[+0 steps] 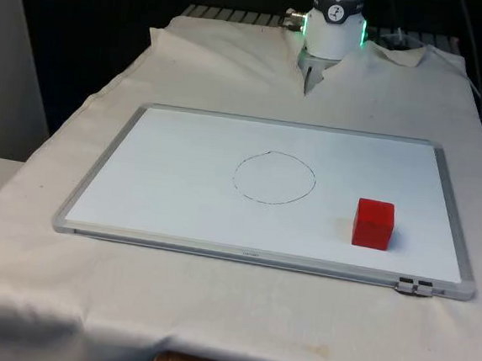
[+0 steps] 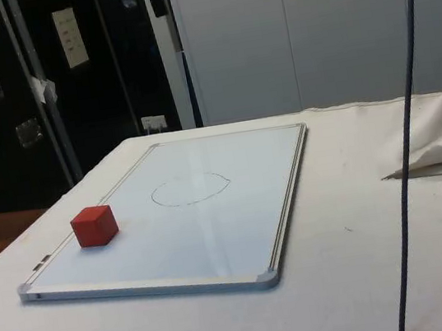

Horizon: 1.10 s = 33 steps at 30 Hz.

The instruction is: Push the cube into the marked area.

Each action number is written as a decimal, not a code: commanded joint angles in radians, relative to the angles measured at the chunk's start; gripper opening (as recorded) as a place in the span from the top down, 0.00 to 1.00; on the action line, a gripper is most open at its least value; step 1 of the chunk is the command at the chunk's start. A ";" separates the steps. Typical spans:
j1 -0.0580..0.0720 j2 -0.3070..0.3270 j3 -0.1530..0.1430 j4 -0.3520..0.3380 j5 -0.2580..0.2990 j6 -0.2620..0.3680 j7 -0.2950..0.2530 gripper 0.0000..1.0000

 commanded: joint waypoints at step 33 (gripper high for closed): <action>0.004 0.034 0.063 0.041 -0.021 -0.004 0.066 1.00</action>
